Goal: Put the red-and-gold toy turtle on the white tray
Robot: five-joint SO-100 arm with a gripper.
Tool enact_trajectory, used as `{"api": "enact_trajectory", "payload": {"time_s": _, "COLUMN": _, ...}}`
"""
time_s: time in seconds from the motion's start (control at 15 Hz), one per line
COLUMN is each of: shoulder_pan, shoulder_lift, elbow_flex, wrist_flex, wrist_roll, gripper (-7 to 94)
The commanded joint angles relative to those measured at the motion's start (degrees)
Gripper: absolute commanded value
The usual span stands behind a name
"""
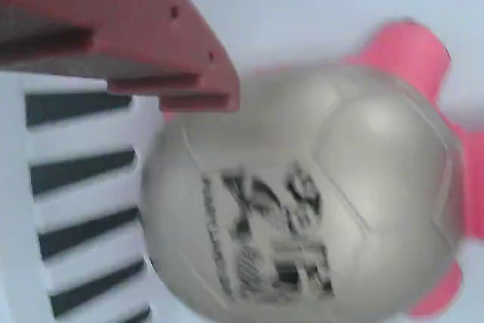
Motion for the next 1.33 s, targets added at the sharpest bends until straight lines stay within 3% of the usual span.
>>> {"api": "enact_trajectory", "payload": {"time_s": 0.0, "shoulder_pan": 0.97, "shoulder_lift": 13.62, "elbow_flex": 0.26, "wrist_flex": -5.27, "wrist_roll": -0.79, "gripper": 36}}
{"api": "enact_trajectory", "payload": {"time_s": 0.07, "shoulder_pan": 1.32, "shoulder_lift": 15.82, "elbow_flex": 0.26, "wrist_flex": -6.59, "wrist_roll": -0.88, "gripper": 14}}
{"api": "enact_trajectory", "payload": {"time_s": 0.2, "shoulder_pan": 1.76, "shoulder_lift": 19.95, "elbow_flex": 1.32, "wrist_flex": -7.91, "wrist_roll": -3.08, "gripper": 0}}
{"api": "enact_trajectory", "payload": {"time_s": 0.33, "shoulder_pan": 3.16, "shoulder_lift": 27.77, "elbow_flex": 9.58, "wrist_flex": -13.62, "wrist_roll": -7.91, "gripper": 0}}
{"api": "enact_trajectory", "payload": {"time_s": 0.6, "shoulder_pan": 9.93, "shoulder_lift": 57.66, "elbow_flex": 48.08, "wrist_flex": -37.62, "wrist_roll": -19.25, "gripper": 0}}
{"api": "enact_trajectory", "payload": {"time_s": 0.8, "shoulder_pan": 13.80, "shoulder_lift": 75.23, "elbow_flex": 73.92, "wrist_flex": -45.88, "wrist_roll": -22.85, "gripper": 0}}
{"api": "enact_trajectory", "payload": {"time_s": 0.93, "shoulder_pan": 13.89, "shoulder_lift": 86.40, "elbow_flex": 88.33, "wrist_flex": -46.67, "wrist_roll": -22.41, "gripper": 0}}
{"api": "enact_trajectory", "payload": {"time_s": 1.27, "shoulder_pan": 15.21, "shoulder_lift": 108.54, "elbow_flex": 113.03, "wrist_flex": -40.61, "wrist_roll": -20.48, "gripper": 0}}
